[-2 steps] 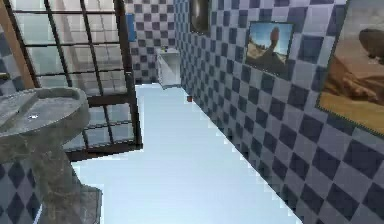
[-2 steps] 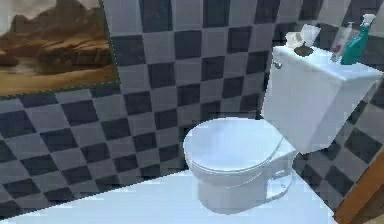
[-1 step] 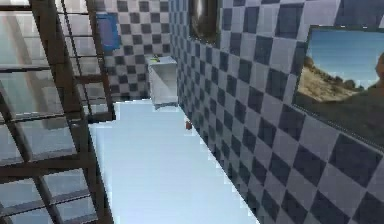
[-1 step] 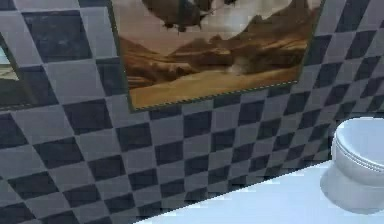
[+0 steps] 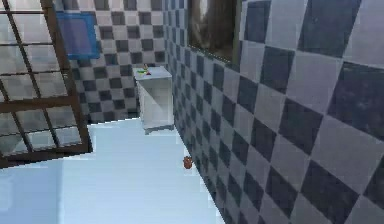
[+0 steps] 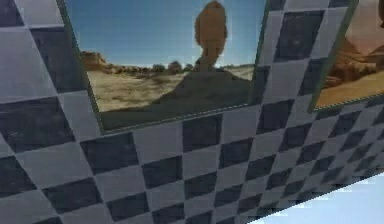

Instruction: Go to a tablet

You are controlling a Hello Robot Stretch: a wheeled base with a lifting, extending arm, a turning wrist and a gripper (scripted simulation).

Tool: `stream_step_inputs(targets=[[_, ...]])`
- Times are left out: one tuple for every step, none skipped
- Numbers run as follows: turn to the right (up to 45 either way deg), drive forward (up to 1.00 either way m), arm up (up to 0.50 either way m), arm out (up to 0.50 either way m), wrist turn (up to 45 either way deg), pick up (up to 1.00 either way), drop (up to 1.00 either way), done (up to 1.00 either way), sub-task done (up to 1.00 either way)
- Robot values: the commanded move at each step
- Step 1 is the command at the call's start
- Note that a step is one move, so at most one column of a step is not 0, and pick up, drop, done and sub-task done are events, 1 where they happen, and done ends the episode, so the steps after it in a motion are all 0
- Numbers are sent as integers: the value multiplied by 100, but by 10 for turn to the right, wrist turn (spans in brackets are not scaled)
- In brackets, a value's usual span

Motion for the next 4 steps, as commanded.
stream_step_inputs(targets=[[-90, 0, 0, 0, 0, 0, 0, 0, 0], [0, 75, 0, 0, 0, 0, 0, 0, 0], [-450, 0, 0, 0, 0, 0, 0, 0, 0], [-270, 0, 0, 0, 0, 0, 0, 0, 0]])
